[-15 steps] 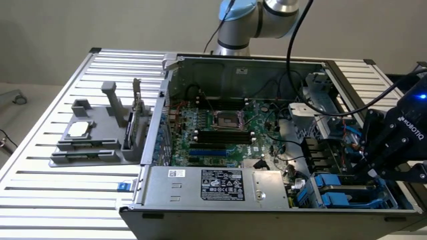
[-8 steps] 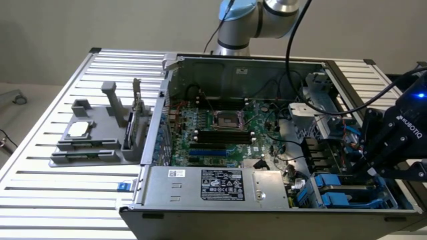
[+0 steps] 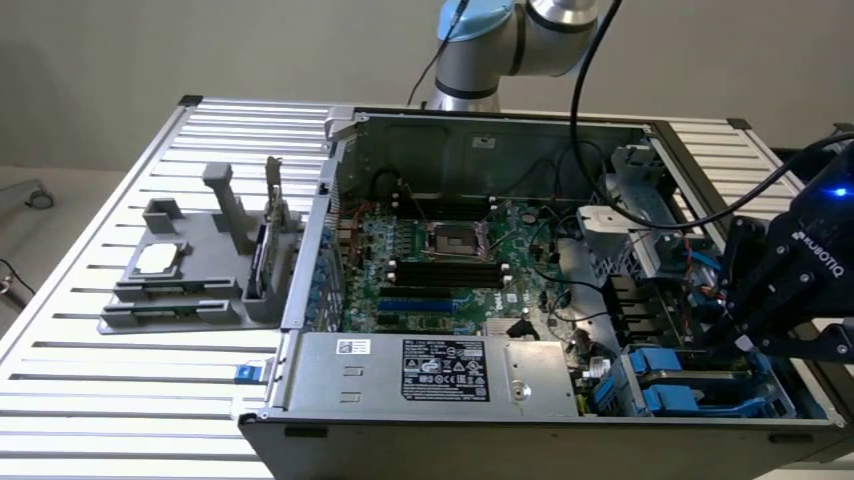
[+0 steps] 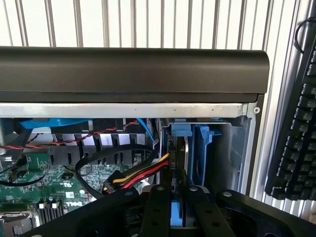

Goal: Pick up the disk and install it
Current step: 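Insert the first disk wire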

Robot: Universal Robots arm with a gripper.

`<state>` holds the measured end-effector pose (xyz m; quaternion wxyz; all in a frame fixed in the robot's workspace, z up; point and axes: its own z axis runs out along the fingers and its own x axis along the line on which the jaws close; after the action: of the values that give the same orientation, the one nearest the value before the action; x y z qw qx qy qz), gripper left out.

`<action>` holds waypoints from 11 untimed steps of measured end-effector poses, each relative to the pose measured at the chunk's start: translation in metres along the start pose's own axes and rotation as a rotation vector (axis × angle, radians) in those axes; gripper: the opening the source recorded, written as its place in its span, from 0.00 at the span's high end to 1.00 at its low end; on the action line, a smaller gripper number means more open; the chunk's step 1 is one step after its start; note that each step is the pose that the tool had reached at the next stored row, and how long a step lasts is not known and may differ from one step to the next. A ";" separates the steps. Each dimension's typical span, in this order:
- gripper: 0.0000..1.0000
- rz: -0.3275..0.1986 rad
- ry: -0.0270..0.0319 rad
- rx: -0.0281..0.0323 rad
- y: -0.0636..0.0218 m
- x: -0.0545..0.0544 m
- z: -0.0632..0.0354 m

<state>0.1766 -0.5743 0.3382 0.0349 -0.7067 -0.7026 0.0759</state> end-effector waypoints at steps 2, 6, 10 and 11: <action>0.84 -0.002 0.0017 -0.0032 -0.0006 0.000 0.0006; 0.84 -0.005 0.0033 -0.0074 -0.0024 0.000 0.0012; 0.84 -0.007 0.0072 -0.0089 -0.0025 0.000 0.0015; 0.84 -0.007 0.0085 -0.0089 -0.0025 0.000 0.0016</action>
<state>0.1738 -0.5744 0.3370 0.0350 -0.7046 -0.7054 0.0696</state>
